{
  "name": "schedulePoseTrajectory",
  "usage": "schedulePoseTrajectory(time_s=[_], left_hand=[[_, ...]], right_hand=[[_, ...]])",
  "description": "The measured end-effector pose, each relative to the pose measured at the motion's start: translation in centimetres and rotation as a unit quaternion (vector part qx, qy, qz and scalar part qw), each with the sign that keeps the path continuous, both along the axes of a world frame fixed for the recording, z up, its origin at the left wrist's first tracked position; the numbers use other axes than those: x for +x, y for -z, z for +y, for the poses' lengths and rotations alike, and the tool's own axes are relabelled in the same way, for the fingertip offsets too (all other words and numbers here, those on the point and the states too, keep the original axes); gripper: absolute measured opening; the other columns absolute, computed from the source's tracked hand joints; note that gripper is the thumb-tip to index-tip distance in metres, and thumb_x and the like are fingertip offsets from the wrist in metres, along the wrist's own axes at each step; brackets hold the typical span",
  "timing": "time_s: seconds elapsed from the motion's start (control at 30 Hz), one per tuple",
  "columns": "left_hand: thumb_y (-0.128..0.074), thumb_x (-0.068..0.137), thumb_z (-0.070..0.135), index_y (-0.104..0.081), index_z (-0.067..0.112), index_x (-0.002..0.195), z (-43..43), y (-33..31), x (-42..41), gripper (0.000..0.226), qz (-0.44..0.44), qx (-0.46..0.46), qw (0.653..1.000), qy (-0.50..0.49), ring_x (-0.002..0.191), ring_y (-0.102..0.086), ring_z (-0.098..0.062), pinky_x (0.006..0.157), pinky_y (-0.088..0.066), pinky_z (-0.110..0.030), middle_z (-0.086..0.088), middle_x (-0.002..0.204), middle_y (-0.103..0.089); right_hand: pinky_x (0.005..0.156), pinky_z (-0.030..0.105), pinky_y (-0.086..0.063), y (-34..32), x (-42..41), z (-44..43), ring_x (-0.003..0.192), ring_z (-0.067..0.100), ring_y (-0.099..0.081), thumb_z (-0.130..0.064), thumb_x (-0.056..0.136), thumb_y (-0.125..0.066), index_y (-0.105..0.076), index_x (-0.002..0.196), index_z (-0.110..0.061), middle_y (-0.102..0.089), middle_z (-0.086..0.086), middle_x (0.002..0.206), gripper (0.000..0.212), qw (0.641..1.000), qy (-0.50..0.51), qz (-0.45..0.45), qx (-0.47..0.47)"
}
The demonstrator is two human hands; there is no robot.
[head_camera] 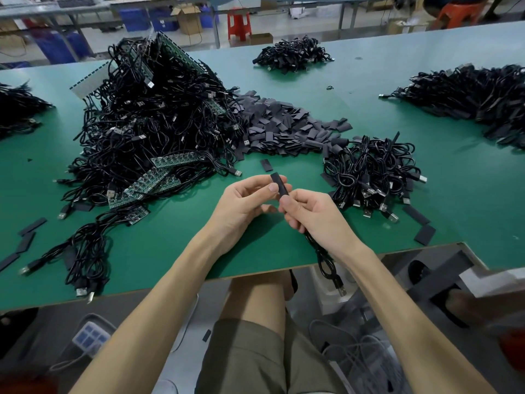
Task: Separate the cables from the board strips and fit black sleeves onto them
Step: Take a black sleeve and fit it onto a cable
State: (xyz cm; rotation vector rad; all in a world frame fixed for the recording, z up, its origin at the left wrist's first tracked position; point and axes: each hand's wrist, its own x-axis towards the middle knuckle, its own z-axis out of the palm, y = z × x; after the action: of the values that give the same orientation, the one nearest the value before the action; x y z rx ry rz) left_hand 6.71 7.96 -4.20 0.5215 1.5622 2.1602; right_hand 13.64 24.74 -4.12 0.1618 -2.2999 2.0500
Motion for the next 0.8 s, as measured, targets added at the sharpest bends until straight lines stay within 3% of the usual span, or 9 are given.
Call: schedulePoseTrajectory(time_s=[0.2, 0.33, 0.53, 0.8], left_hand=[[-0.068, 0.093, 0.019, -0.073, 0.010, 0.117, -0.16, -0.40, 0.02, 0.026, -0.027, 0.022, 0.999, -0.040, 0.087, -0.068, -0.015, 0.073, -0.053, -0.025, -0.010, 0.115, -0.075], [-0.070, 0.090, 0.024, -0.073, 0.013, 0.118, -0.35, -0.55, -0.08, 0.030, -0.031, 0.017, 0.998, -0.053, 0.094, -0.069, -0.012, 0.077, -0.052, -0.025, -0.008, 0.117, -0.075], [-0.070, 0.092, 0.023, -0.075, 0.015, 0.114, -0.21, -0.32, 0.11, 0.024, -0.002, -0.003, 1.000, -0.025, 0.096, -0.068, -0.017, 0.076, -0.054, -0.027, -0.011, 0.117, -0.074], [-0.071, 0.092, 0.022, -0.076, 0.015, 0.111, -0.21, -0.20, 0.09, 0.021, 0.008, -0.008, 1.000, -0.027, 0.095, -0.068, -0.018, 0.076, -0.054, -0.028, -0.012, 0.116, -0.075]], right_hand=[[0.069, 0.020, -0.049, 0.14, -0.36, 0.25, 0.064, 0.013, -0.058, -0.019, 0.108, -0.051, -0.072, 0.106, -0.004, -0.072, 0.002, 0.076, 0.026, 0.999, -0.005, 0.017, -0.041], [0.071, 0.020, -0.051, 0.40, -0.52, 0.28, 0.065, 0.013, -0.062, -0.009, 0.107, -0.051, -0.070, 0.102, -0.001, -0.072, 0.003, 0.076, 0.021, 0.999, -0.006, 0.014, -0.039], [0.069, 0.023, -0.051, 0.49, -0.51, 0.45, 0.065, 0.014, -0.061, -0.009, 0.108, -0.050, -0.069, 0.100, 0.004, -0.070, 0.001, 0.072, 0.024, 0.999, 0.004, 0.008, -0.035], [0.064, 0.020, -0.049, 0.59, -0.61, 0.43, 0.064, 0.010, -0.057, -0.012, 0.108, -0.050, -0.071, 0.094, -0.007, -0.064, -0.003, 0.067, 0.026, 0.999, 0.010, 0.000, -0.035]])
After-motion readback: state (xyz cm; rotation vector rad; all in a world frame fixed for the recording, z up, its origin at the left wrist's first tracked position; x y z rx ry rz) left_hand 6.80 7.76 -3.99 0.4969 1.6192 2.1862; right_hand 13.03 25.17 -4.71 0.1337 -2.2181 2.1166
